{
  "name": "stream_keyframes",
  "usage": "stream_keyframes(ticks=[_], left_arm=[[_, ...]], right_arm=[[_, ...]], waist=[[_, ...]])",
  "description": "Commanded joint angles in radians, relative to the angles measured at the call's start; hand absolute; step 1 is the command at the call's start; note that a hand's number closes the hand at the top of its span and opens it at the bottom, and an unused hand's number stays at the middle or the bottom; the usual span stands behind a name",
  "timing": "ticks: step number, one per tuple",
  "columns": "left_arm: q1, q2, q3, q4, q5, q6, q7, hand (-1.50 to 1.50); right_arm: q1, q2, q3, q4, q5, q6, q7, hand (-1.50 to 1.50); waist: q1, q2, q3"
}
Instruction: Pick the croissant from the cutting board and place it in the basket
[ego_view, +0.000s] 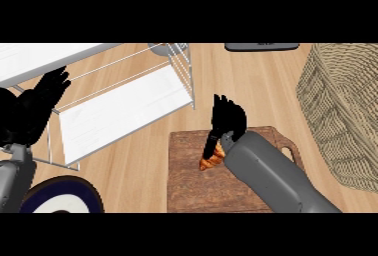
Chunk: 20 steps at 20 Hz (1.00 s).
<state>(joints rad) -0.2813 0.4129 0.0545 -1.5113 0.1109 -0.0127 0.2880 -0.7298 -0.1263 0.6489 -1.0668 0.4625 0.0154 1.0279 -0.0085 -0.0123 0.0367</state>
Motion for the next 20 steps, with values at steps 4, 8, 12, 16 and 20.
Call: stream_keyframes(ticks=[4,8,12,16,20], left_arm=[[0.080,-0.073,0.019,0.081,0.022,0.021,-0.030,0.00],[0.111,-0.083,0.033,0.079,0.026,0.020,-0.044,0.00],[0.057,-0.066,0.057,0.107,0.009,0.027,-0.042,0.00],[0.102,-0.088,0.030,0.028,0.010,0.022,0.004,0.00],[0.074,-0.076,0.058,0.062,0.017,0.011,0.000,0.00]], right_arm=[[0.012,0.012,-0.019,-0.040,0.006,0.019,0.045,-1.50],[0.072,0.015,-0.018,-0.114,-0.008,0.017,0.024,-1.50],[0.118,-0.014,0.003,-0.153,0.002,0.036,-0.014,-1.50],[0.110,0.008,0.007,-0.121,0.035,0.020,0.022,-1.50],[0.132,0.000,0.021,-0.134,0.062,0.041,0.056,-1.50]], waist=[[0.004,0.012,-0.038],[-0.001,0.009,-0.038],[-0.009,0.013,-0.038],[0.015,0.010,-0.037],[0.003,0.010,-0.038]])
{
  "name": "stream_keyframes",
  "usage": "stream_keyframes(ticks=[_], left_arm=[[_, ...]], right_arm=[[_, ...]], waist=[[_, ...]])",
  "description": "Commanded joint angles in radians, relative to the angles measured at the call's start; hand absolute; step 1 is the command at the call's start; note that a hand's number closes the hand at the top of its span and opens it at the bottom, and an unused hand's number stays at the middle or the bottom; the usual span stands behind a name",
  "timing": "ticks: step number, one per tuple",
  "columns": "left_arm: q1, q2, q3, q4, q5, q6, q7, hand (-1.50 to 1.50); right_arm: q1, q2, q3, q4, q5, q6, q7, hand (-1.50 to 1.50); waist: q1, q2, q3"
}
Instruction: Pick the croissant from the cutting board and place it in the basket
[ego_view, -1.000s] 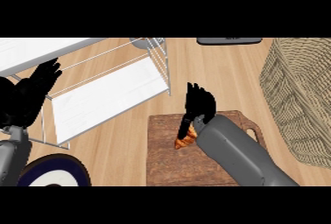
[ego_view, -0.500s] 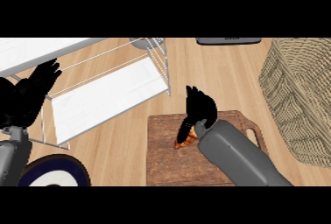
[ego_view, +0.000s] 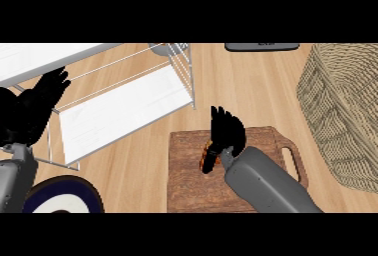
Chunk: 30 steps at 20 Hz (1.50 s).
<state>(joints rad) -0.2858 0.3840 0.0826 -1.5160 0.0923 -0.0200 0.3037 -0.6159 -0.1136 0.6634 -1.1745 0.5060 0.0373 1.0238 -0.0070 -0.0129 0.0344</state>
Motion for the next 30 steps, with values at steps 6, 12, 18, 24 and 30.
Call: stream_keyframes(ticks=[6,12,18,24,30], left_arm=[[0.107,-0.045,0.050,0.079,0.055,-0.022,-0.058,0.00],[0.098,-0.074,0.029,0.077,0.029,-0.004,-0.055,0.00],[0.119,-0.103,0.008,0.093,0.001,0.002,-0.097,0.00],[0.023,-0.091,-0.002,0.076,-0.004,0.017,-0.030,0.00],[0.003,-0.114,-0.033,0.070,-0.007,0.012,-0.021,0.00]], right_arm=[[0.015,0.008,-0.006,0.049,0.045,0.020,0.034,-1.50],[0.023,0.028,0.048,0.112,0.079,0.088,-0.024,1.50],[-0.008,0.075,-0.036,0.215,0.131,-0.029,-0.009,1.50],[-0.231,0.037,-0.353,0.313,0.176,-0.334,0.231,1.50],[-0.333,0.042,-0.476,0.487,0.245,-0.485,0.247,1.50]], waist=[[0.017,0.015,-0.036],[0.016,0.014,-0.035],[0.022,0.017,-0.035],[0.061,0.044,-0.034],[0.111,0.054,-0.034]])
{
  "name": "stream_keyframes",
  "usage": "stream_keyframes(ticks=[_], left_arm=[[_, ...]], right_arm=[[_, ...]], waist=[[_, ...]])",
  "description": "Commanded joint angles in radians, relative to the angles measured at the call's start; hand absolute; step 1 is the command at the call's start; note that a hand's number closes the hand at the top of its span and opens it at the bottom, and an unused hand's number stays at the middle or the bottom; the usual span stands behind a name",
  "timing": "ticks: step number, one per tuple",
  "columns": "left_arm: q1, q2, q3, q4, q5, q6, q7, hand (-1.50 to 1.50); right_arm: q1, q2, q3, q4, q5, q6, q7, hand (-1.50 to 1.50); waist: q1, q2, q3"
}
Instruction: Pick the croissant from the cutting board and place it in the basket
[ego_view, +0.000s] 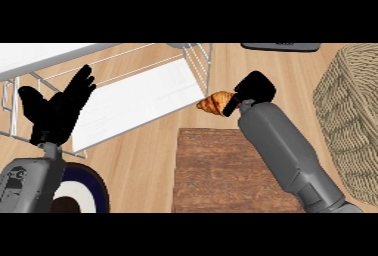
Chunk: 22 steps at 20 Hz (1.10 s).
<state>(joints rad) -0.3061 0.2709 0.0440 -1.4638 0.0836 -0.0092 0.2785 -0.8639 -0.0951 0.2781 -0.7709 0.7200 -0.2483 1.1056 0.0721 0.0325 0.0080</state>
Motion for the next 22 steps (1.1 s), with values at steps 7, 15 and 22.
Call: stream_keyframes(ticks=[7,15,22], left_arm=[[0.009,-0.003,-0.009,0.035,-0.002,-0.013,0.001,0.00],[-0.010,-0.002,0.002,0.054,-0.005,0.000,0.007,0.00],[0.008,-0.002,0.013,0.084,0.002,-0.007,-0.022,0.00]], right_arm=[[-0.198,0.015,-0.166,0.057,0.159,-0.481,0.049,1.50],[-0.392,-0.003,-0.198,0.261,0.434,-0.625,0.183,1.50],[-0.553,-0.094,-0.266,0.399,0.566,-0.550,0.286,1.50]], waist=[[0.056,0.012,-0.008],[0.033,-0.007,-0.014],[0.021,-0.002,-0.015]])
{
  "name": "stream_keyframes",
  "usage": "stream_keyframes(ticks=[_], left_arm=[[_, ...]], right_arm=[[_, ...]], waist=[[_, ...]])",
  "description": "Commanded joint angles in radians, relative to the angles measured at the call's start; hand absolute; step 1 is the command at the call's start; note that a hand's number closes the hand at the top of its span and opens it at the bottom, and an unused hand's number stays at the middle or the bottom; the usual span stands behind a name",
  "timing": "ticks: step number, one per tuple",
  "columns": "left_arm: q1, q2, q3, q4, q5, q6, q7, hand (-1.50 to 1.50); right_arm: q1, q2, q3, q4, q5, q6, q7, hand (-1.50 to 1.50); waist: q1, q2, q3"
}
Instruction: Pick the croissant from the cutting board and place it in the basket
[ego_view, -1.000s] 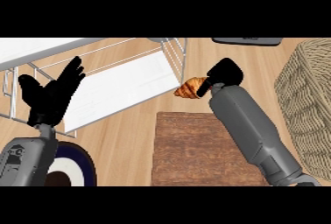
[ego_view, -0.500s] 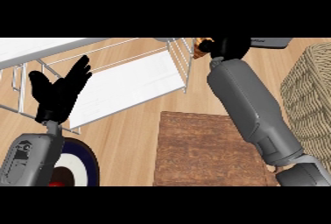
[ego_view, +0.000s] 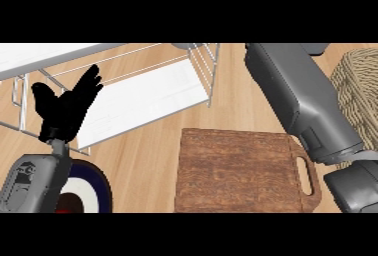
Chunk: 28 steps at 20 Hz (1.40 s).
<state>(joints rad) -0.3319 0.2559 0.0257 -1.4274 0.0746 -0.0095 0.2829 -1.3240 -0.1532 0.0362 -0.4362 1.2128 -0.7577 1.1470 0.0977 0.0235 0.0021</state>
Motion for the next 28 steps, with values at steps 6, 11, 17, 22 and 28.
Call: stream_keyframes(ticks=[6,11,17,22,28], left_arm=[[0.048,0.006,0.027,0.039,-0.003,0.015,-0.015,0.00],[0.045,0.015,0.030,0.031,-0.005,0.008,-0.029,0.00],[0.050,0.017,0.037,0.027,0.002,0.005,-0.029,0.00],[0.090,0.029,0.048,-0.004,0.009,0.007,-0.011,0.00],[0.109,0.035,0.057,-0.006,0.012,0.007,-0.015,0.00]], right_arm=[[-0.184,-0.099,-0.045,0.152,0.166,0.007,0.312,1.50],[-0.229,-0.163,-0.068,0.198,0.220,0.011,0.338,1.50],[-0.228,-0.243,-0.086,0.283,0.279,0.069,0.341,1.50],[-0.217,-0.303,-0.117,0.320,0.297,0.077,0.342,1.50],[-0.152,-0.295,-0.146,0.323,0.302,0.022,0.342,1.50]], waist=[[-0.020,0.002,-0.007],[-0.026,0.003,-0.006],[-0.047,-0.003,-0.006],[-0.056,-0.015,-0.005],[-0.067,-0.017,-0.004]])
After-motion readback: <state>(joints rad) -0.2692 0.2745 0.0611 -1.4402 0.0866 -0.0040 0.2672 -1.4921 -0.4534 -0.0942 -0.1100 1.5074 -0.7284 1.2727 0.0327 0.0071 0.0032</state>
